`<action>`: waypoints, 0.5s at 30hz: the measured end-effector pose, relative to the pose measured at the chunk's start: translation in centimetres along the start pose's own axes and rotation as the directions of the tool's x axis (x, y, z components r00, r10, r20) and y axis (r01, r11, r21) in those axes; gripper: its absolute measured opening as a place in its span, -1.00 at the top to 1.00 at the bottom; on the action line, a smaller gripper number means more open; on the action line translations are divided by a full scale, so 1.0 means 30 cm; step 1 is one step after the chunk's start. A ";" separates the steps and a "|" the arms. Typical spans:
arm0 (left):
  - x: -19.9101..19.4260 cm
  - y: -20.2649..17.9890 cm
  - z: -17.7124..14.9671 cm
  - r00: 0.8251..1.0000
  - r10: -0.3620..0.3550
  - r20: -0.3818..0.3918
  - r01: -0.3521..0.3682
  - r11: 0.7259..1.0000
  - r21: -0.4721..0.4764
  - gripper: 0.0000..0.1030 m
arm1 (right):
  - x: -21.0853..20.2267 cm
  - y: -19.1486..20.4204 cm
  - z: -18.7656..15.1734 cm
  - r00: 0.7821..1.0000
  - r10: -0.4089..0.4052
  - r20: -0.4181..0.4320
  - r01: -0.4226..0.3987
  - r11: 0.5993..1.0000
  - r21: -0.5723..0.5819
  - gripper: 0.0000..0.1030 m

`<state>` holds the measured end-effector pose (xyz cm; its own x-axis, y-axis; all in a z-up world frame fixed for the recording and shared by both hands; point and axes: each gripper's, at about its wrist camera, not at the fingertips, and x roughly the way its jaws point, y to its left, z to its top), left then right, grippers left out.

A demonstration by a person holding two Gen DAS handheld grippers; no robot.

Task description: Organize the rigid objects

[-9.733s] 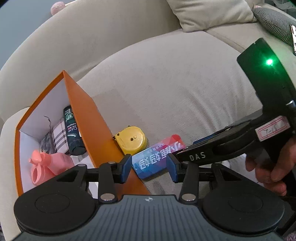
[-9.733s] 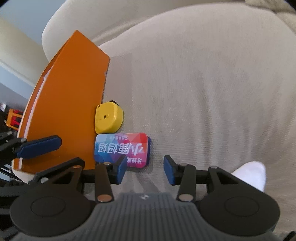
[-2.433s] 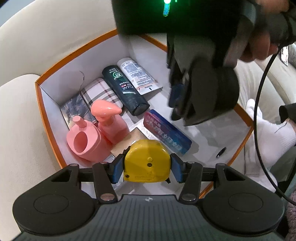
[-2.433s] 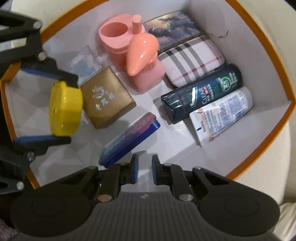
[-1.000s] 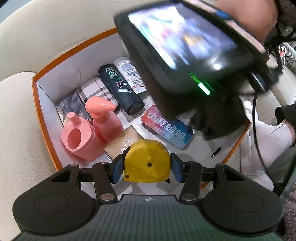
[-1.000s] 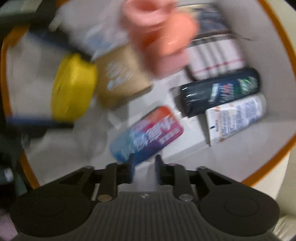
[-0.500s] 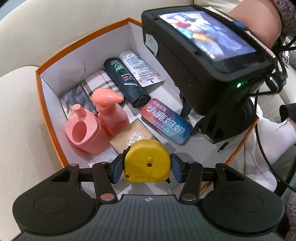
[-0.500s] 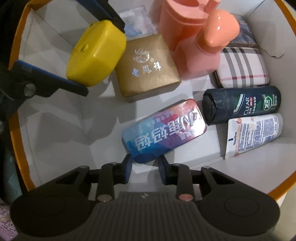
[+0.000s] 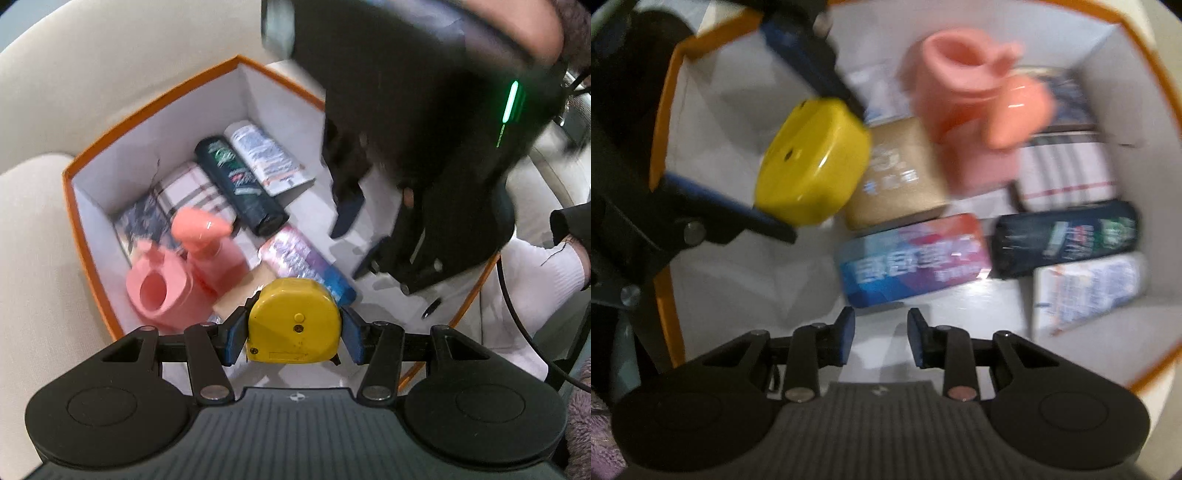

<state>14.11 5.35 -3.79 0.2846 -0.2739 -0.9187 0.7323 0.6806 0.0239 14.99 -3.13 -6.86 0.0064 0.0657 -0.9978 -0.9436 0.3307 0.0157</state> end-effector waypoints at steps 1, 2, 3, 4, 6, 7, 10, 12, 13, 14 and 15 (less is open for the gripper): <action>0.000 -0.009 0.013 1.000 0.001 0.003 -0.001 1.000 0.015 -0.18 | -0.039 -0.011 -0.014 0.999 -0.012 0.035 0.011 1.000 0.024 0.37; 0.002 -0.019 0.029 1.000 0.003 0.006 -0.004 0.999 0.033 -0.18 | -0.082 -0.023 -0.028 0.997 -0.024 0.072 0.021 0.998 0.051 0.37; 0.006 -0.029 0.046 1.000 0.007 0.008 -0.007 0.999 0.053 -0.18 | -0.132 -0.038 -0.047 0.993 -0.047 0.111 0.038 0.996 0.085 0.36; 0.013 -0.039 0.063 1.000 0.009 0.010 -0.010 0.997 0.073 -0.18 | -0.174 -0.055 -0.063 0.988 -0.072 0.140 0.057 0.992 0.111 0.36; 0.025 -0.060 0.095 1.000 0.006 0.014 -0.007 0.994 0.113 -0.18 | -0.262 -0.072 -0.083 0.974 -0.132 0.182 0.101 0.980 0.169 0.36; 0.032 -0.070 0.111 1.000 0.001 0.016 -0.003 0.991 0.132 -0.18 | -0.287 -0.086 -0.080 0.965 -0.171 0.199 0.130 0.970 0.206 0.35; 0.068 -0.102 0.156 1.000 -0.012 0.022 0.007 0.976 0.217 -0.18 | -0.376 -0.145 -0.156 0.932 -0.260 0.253 0.166 0.926 0.340 0.21; 0.114 -0.118 0.176 1.000 -0.009 0.006 0.007 0.962 0.272 -0.18 | -0.416 -0.171 -0.216 0.911 -0.311 0.270 0.172 0.882 0.438 0.21; 0.142 -0.124 0.185 1.000 -0.005 -0.008 0.007 0.954 0.301 -0.18 | -0.424 -0.174 -0.243 0.906 -0.319 0.279 0.161 0.867 0.471 0.21; 0.171 -0.127 0.192 1.000 0.004 -0.023 0.004 0.947 0.321 -0.18 | -0.418 -0.184 -0.276 0.903 -0.321 0.286 0.142 0.851 0.505 0.21; 0.193 -0.131 0.197 0.999 0.008 -0.037 0.005 0.940 0.340 -0.18 | -0.400 -0.198 -0.308 0.903 -0.320 0.286 0.124 0.832 0.540 0.21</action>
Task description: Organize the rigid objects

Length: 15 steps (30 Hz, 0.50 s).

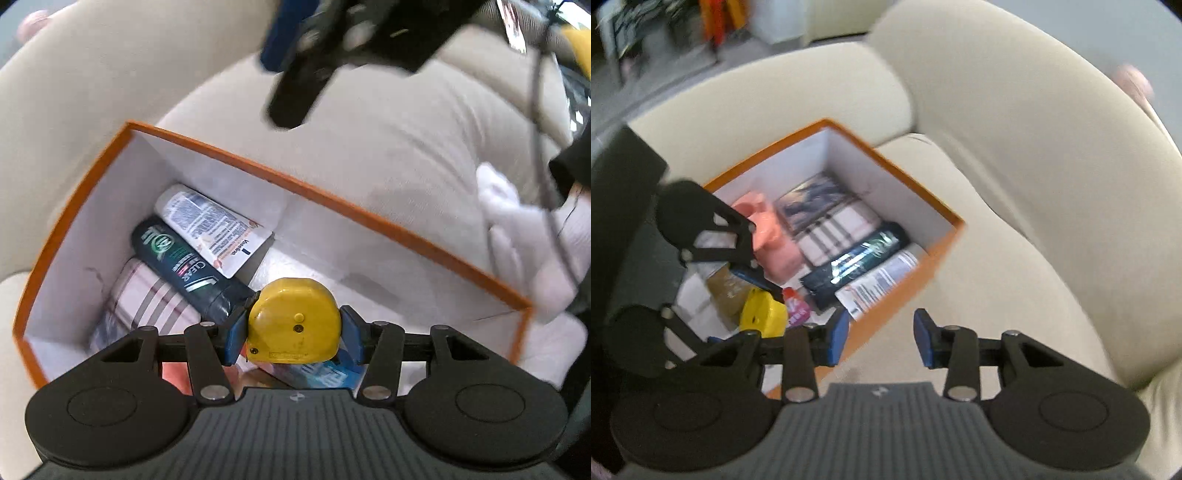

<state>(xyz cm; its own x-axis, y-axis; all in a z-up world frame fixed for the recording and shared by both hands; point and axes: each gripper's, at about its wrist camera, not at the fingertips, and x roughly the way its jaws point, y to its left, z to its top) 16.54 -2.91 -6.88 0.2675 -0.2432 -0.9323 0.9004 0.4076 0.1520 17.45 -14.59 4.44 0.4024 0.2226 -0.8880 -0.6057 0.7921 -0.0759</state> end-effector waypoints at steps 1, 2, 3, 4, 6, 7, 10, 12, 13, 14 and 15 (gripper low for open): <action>0.023 -0.004 0.008 1.000 -0.004 -0.013 0.004 1.000 0.029 -0.18 | 0.004 -0.010 -0.027 1.000 0.002 -0.007 -0.002 0.999 0.036 0.21; 0.038 -0.005 0.008 1.000 -0.006 -0.022 0.007 0.999 0.053 -0.18 | 0.018 -0.023 -0.058 1.000 0.006 -0.013 -0.005 0.997 0.072 0.21; 0.052 -0.009 0.014 1.000 -0.005 -0.031 0.007 0.997 0.072 -0.18 | 0.035 -0.036 -0.087 1.000 0.008 -0.019 -0.006 0.994 0.112 0.21; 0.062 -0.013 0.021 0.999 -0.005 -0.037 0.008 0.996 0.087 -0.18 | 0.050 -0.036 -0.106 1.000 0.007 -0.020 -0.004 0.990 0.142 0.21; 0.079 -0.022 0.036 0.999 -0.008 -0.049 0.013 0.994 0.105 -0.18 | 0.068 -0.046 -0.148 1.000 0.005 -0.009 -0.003 0.979 0.202 0.21; 0.085 -0.028 0.044 0.999 -0.008 -0.049 0.013 0.993 0.114 -0.18 | 0.075 -0.048 -0.163 1.000 0.002 -0.005 -0.001 0.973 0.232 0.21; 0.097 -0.048 0.060 0.999 -0.010 -0.051 0.016 0.990 0.137 -0.18 | 0.097 -0.044 -0.213 1.000 0.008 0.015 -0.013 0.947 0.322 0.21; 0.107 -0.058 0.071 0.998 -0.008 -0.063 0.016 0.990 0.140 -0.20 | 0.100 -0.035 -0.242 0.999 0.024 0.028 -0.032 0.929 0.370 0.21; 0.111 -0.063 0.072 0.998 -0.007 -0.069 0.017 0.990 0.142 -0.23 | 0.103 -0.028 -0.255 0.999 0.033 0.033 -0.044 0.920 0.390 0.21; 0.117 -0.068 0.074 0.997 -0.007 -0.073 0.017 0.989 0.147 -0.26 | 0.106 -0.019 -0.267 0.998 0.044 0.035 -0.054 0.914 0.402 0.21; 0.116 -0.075 0.073 0.997 -0.006 -0.072 0.017 0.988 0.154 -0.26 | 0.107 -0.009 -0.278 0.998 0.049 0.038 -0.060 0.910 0.409 0.21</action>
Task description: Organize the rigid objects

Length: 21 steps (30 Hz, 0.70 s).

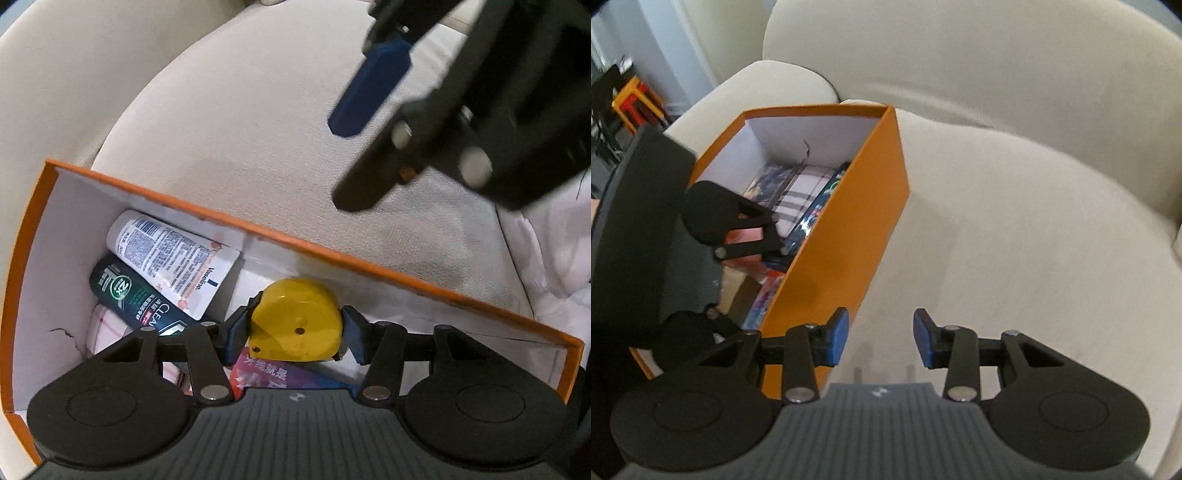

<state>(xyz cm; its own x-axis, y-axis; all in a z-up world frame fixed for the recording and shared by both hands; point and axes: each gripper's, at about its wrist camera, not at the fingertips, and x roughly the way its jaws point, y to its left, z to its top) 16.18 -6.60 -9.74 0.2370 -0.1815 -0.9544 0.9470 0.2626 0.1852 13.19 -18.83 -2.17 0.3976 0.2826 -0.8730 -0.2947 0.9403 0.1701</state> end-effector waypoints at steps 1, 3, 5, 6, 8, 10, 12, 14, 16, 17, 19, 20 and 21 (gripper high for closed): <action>-0.002 -0.006 0.003 1.000 0.001 0.000 -0.001 1.000 0.004 -0.27 | 0.002 0.005 -0.010 1.000 0.001 0.002 -0.001 1.000 0.005 0.21; -0.009 -0.018 0.007 1.000 0.012 0.000 -0.012 1.000 0.002 -0.36 | 0.010 0.013 -0.034 1.000 0.004 0.005 -0.004 1.000 0.012 0.20; -0.020 -0.028 0.010 0.999 0.033 0.003 -0.033 0.999 -0.003 -0.46 | 0.001 0.012 -0.049 1.000 0.013 0.004 -0.014 0.999 0.029 0.20; -0.029 -0.034 0.008 0.999 0.045 0.002 -0.045 0.999 -0.002 -0.48 | -0.001 0.014 -0.054 1.000 0.014 0.004 -0.014 0.999 0.037 0.20; -0.054 -0.040 0.006 0.998 0.061 0.003 -0.061 0.998 -0.016 -0.59 | -0.001 0.016 -0.060 1.000 0.006 0.008 -0.006 0.999 0.044 0.19; -0.099 -0.046 -0.009 0.996 0.083 0.013 -0.083 0.996 -0.033 -0.59 | -0.022 0.020 -0.068 1.000 -0.004 0.019 0.003 0.999 0.050 0.14; -0.157 -0.048 -0.027 0.992 0.119 0.038 -0.117 0.991 -0.064 -0.59 | -0.051 0.022 -0.074 0.999 -0.006 0.035 0.004 0.998 0.055 0.09; -0.237 -0.043 -0.035 0.983 0.162 0.085 -0.149 0.979 -0.138 -0.59 | -0.080 0.029 -0.077 0.998 -0.019 0.064 0.015 0.998 0.062 0.00; -0.331 -0.045 -0.048 0.967 0.203 0.154 -0.161 0.955 -0.250 -0.59 | -0.107 0.043 -0.078 0.993 -0.036 0.110 0.028 0.997 0.070 -0.07; -0.378 -0.045 -0.056 0.955 0.227 0.191 -0.162 0.938 -0.306 -0.60 | -0.133 0.051 -0.080 0.990 -0.042 0.136 0.032 0.997 0.074 -0.08; -0.470 -0.063 -0.068 0.923 0.290 0.253 -0.170 0.898 -0.406 -0.65 | -0.198 0.076 -0.092 0.977 -0.064 0.202 0.049 0.996 0.080 -0.24; -0.522 -0.083 -0.074 0.898 0.335 0.284 -0.180 0.871 -0.458 -0.69 | -0.234 0.093 -0.099 0.968 -0.079 0.239 0.062 0.995 0.079 -0.29; -0.561 -0.104 -0.083 0.875 0.375 0.305 -0.191 0.849 -0.493 -0.72 | -0.271 0.111 -0.110 0.956 -0.093 0.278 0.075 0.994 0.077 -0.37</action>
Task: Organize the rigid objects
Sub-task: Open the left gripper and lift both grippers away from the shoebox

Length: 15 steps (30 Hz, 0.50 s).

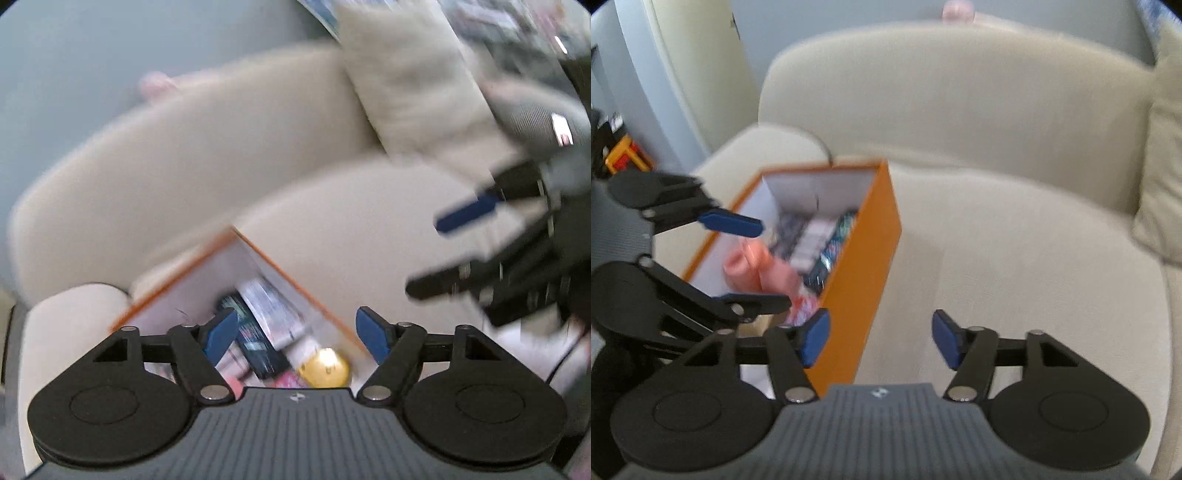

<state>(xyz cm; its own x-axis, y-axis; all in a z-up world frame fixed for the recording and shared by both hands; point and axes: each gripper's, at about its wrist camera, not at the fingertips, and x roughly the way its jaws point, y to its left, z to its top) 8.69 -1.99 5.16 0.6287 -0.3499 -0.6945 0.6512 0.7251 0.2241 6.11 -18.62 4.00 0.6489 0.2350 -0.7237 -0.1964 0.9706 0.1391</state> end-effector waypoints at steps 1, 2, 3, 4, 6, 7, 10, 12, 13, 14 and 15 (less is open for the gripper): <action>-0.048 -0.012 0.003 0.998 0.047 0.037 -0.047 0.999 -0.026 -0.74 | -0.037 0.013 -0.003 0.999 -0.013 0.036 0.013 1.000 -0.003 -0.46; -0.074 -0.015 0.004 0.994 0.089 0.063 -0.086 0.995 -0.044 -0.77 | -0.074 0.026 -0.007 0.997 -0.029 0.075 0.029 1.000 0.000 -0.50; -0.112 -0.028 0.000 0.987 0.129 0.093 -0.123 0.990 -0.067 -0.79 | -0.109 0.035 -0.012 0.993 -0.042 0.107 0.041 0.999 0.009 -0.57; -0.146 -0.039 -0.006 0.980 0.162 0.115 -0.151 0.984 -0.097 -0.87 | -0.140 0.045 -0.021 0.989 -0.054 0.138 0.051 0.998 0.023 -0.63; -0.189 -0.050 -0.022 0.971 0.212 0.113 -0.192 0.968 -0.164 -0.91 | -0.186 0.062 -0.045 0.981 -0.068 0.179 0.060 0.997 0.047 -0.72; -0.208 -0.054 -0.037 0.966 0.233 0.115 -0.207 0.957 -0.203 -0.91 | -0.208 0.071 -0.063 0.976 -0.085 0.199 0.074 0.995 0.061 -0.72; -0.241 -0.057 -0.067 0.941 0.319 0.114 -0.268 0.908 -0.321 -0.98 | -0.238 0.090 -0.109 0.959 -0.144 0.242 0.125 0.988 0.094 -0.79; -0.258 -0.074 -0.096 0.925 0.370 0.087 -0.313 0.871 -0.378 -1.00 | -0.249 0.104 -0.145 0.949 -0.167 0.267 0.141 0.983 0.114 -0.89; -0.258 -0.084 -0.115 0.919 0.388 0.068 -0.331 0.855 -0.399 -1.00 | -0.260 0.107 -0.158 0.946 -0.174 0.275 0.145 0.982 0.121 -0.91; -0.254 -0.086 -0.132 0.917 0.397 0.045 -0.344 0.841 -0.417 -1.00 | -0.268 0.112 -0.175 0.942 -0.183 0.280 0.152 0.980 0.130 -0.92; -0.245 -0.094 -0.151 0.915 0.402 0.016 -0.355 0.827 -0.435 -1.00 | -0.271 0.117 -0.192 0.938 -0.195 0.286 0.161 0.977 0.139 -0.97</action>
<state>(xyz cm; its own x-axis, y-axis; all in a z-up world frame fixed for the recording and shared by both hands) 0.32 1.23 6.55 0.8443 -0.0386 -0.5344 0.1302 0.9823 0.1348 -4.09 -17.42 6.48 0.8571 0.0460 -0.5131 0.0147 0.9934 0.1137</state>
